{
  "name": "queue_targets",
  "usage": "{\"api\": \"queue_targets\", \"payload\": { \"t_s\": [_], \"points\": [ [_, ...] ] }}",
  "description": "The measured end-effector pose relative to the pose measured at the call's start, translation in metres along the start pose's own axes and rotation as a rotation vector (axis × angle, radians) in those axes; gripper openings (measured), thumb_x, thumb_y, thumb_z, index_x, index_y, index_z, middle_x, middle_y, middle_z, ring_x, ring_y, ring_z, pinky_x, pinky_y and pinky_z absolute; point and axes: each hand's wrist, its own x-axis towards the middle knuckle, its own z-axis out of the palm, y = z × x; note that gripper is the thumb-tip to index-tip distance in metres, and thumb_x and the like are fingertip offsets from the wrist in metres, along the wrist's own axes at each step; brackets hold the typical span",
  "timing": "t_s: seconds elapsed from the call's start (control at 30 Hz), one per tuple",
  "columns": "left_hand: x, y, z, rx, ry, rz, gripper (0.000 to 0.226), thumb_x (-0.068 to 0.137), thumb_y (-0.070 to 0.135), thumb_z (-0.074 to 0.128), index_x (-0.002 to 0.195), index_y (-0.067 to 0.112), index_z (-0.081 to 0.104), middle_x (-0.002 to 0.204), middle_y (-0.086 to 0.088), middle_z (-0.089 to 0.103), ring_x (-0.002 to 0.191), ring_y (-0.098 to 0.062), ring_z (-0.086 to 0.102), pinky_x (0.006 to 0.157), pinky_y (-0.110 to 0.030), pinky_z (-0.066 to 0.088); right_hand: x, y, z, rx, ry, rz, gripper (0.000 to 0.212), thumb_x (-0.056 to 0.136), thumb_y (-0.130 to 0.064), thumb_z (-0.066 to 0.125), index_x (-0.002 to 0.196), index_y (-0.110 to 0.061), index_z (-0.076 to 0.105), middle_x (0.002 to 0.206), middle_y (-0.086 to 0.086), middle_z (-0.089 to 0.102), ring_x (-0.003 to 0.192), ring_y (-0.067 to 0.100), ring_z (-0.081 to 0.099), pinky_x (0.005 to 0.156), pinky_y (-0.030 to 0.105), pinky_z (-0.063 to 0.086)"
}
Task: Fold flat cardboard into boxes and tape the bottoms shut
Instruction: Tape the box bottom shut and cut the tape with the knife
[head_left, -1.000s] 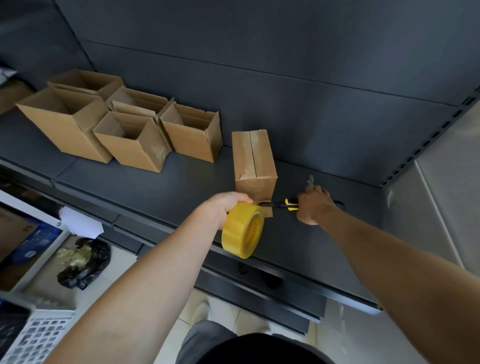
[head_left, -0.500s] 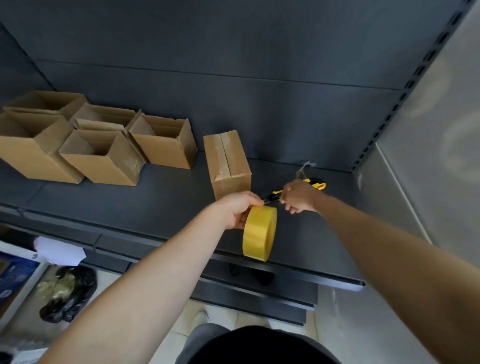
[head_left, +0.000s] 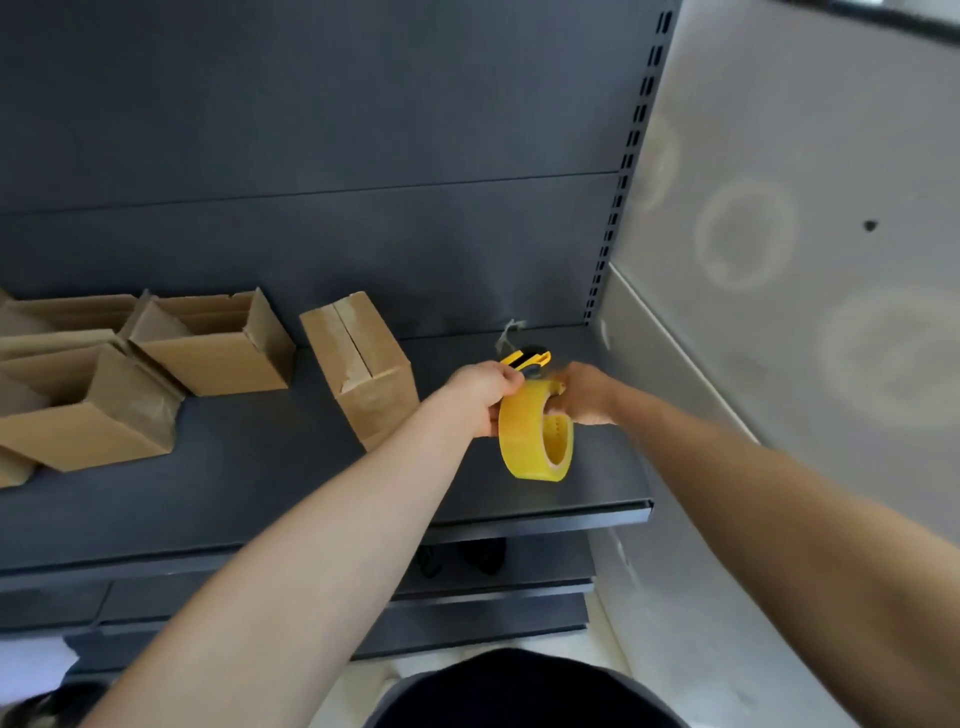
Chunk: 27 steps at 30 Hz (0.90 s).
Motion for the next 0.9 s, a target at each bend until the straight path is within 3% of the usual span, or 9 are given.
{"api": "queue_targets", "payload": {
  "t_s": [0.1,0.17,0.23,0.33,0.4,0.5,0.63,0.77,0.9],
  "points": [
    [-0.002,-0.001,0.009,-0.002,-0.035,0.010,0.014,0.096,0.013,0.056,0.083,0.018,0.057,0.090,-0.006,0.059,0.079,-0.021,0.058,0.071,-0.040,0.051,-0.010,0.008,-0.005,-0.108,0.071,0.149,0.022,0.088,-0.024,0.063,0.103,-0.010,0.067,0.099,0.010,0.067,0.092,0.026,0.064,0.076,0.034,0.049],
    [-0.004,-0.002,0.013,-0.013,-0.055,0.003,0.003,0.095,0.015,0.058,0.097,0.017,0.059,0.100,-0.007,0.062,0.089,-0.023,0.060,0.070,-0.037,0.049,-0.018,0.010,-0.008,-0.148,0.110,0.207,0.022,0.089,-0.028,0.062,0.100,-0.010,0.066,0.098,0.010,0.066,0.088,0.026,0.062,0.069,0.031,0.046],
    [-0.006,-0.004,0.013,-0.039,-0.068,-0.007,0.018,0.092,0.018,0.063,0.108,0.012,0.058,0.103,-0.008,0.065,0.089,-0.023,0.062,0.068,-0.036,0.048,-0.023,0.010,-0.010,-0.185,0.147,0.235,0.024,0.091,-0.030,0.061,0.103,-0.010,0.065,0.098,0.010,0.064,0.090,0.027,0.061,0.068,0.030,0.043],
    [-0.008,-0.006,0.013,-0.025,-0.060,-0.009,0.026,0.084,0.021,0.073,0.101,0.012,0.055,0.099,-0.007,0.068,0.085,-0.023,0.063,0.064,-0.032,0.043,-0.027,0.003,-0.010,-0.224,0.187,0.264,0.025,0.092,-0.032,0.058,0.105,-0.011,0.063,0.095,0.008,0.061,0.090,0.027,0.060,0.069,0.030,0.041],
    [-0.005,-0.007,0.013,0.000,-0.014,-0.003,0.033,0.082,0.018,0.075,0.106,0.010,0.054,0.109,-0.011,0.067,0.094,-0.026,0.064,0.069,-0.033,0.043,-0.026,-0.001,-0.006,-0.236,0.200,0.286,0.022,0.092,-0.030,0.057,0.102,-0.012,0.063,0.091,0.006,0.059,0.085,0.025,0.057,0.068,0.030,0.041],
    [-0.003,-0.005,0.010,0.039,0.042,-0.002,0.055,0.078,0.022,0.079,0.123,0.007,0.050,0.119,-0.012,0.063,0.108,-0.031,0.060,0.091,-0.043,0.045,-0.024,-0.004,0.002,-0.223,0.219,0.331,0.019,0.091,-0.029,0.057,0.098,-0.012,0.062,0.088,0.005,0.057,0.080,0.024,0.054,0.066,0.031,0.041],
    [-0.004,-0.010,0.001,0.050,0.066,-0.068,0.091,0.070,0.034,0.084,0.137,0.011,0.026,0.130,-0.012,0.051,0.110,-0.033,0.060,0.100,-0.053,0.040,-0.024,-0.005,0.006,-0.239,0.247,0.391,0.018,0.090,-0.024,0.056,0.100,-0.010,0.061,0.079,0.003,0.051,0.078,0.027,0.053,0.064,0.031,0.040],
    [-0.005,-0.016,-0.006,0.149,0.006,-0.031,0.065,0.084,0.031,0.072,0.133,0.003,0.041,0.122,-0.010,0.059,0.110,-0.030,0.062,0.094,-0.044,0.048,-0.021,-0.007,0.009,-0.388,0.234,0.430,0.025,0.092,-0.013,0.052,0.117,-0.012,0.057,0.111,0.010,0.060,0.101,0.032,0.059,0.072,0.033,0.044],
    [-0.003,-0.001,-0.029,0.307,0.131,0.241,0.008,0.089,0.011,0.061,0.097,0.007,0.063,0.092,-0.014,0.067,0.078,-0.023,0.063,0.082,-0.035,0.054,-0.011,-0.013,0.016,-0.634,0.200,0.445,0.037,0.092,-0.008,0.049,0.128,-0.013,0.051,0.127,0.011,0.057,0.118,0.032,0.052,0.091,0.036,0.043]
  ]
}}
